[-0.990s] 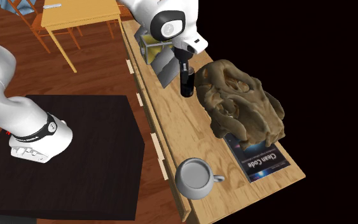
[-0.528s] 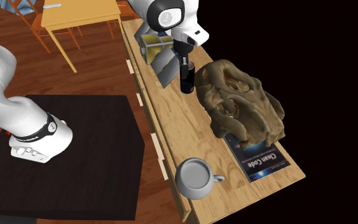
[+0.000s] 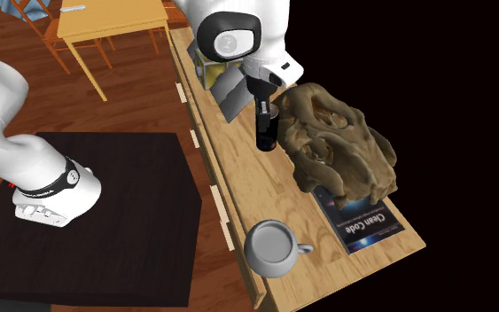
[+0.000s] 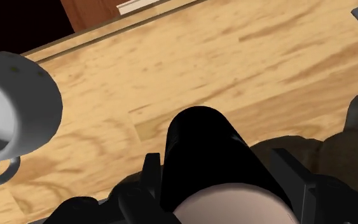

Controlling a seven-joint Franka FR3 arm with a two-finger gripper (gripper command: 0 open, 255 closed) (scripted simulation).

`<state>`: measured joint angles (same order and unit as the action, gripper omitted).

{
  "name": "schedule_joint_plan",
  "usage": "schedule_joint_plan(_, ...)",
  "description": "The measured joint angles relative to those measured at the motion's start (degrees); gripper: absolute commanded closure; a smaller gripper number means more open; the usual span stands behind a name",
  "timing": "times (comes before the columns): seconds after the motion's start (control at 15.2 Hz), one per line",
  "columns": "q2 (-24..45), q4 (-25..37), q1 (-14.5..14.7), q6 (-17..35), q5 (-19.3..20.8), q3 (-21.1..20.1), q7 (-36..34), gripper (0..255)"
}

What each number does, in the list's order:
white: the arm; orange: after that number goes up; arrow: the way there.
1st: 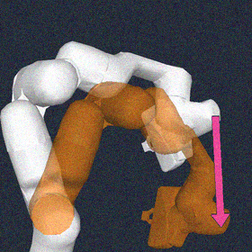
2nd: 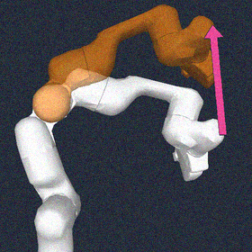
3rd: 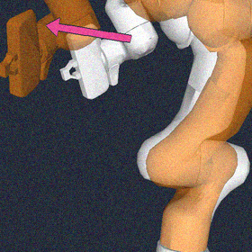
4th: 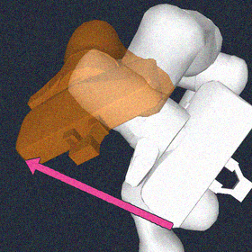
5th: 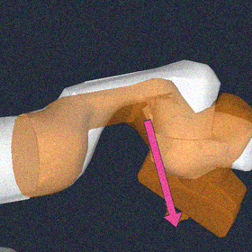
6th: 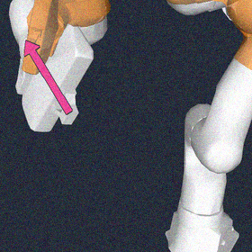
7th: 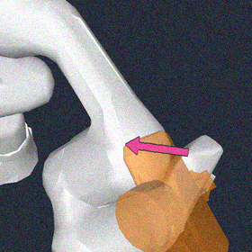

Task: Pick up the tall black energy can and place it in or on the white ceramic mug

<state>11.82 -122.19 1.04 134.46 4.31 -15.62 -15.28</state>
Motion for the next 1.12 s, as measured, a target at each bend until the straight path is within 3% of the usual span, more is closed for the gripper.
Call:
schedule_joint_plan(0.46,-2.3,-1.3,-6.1,-0.7,-1.9,3.3,10.6,255)
schedule_joint_plan(1.12,0.3,4.1,-14.1,-3.4,-3.0,8.6,24.6,255)
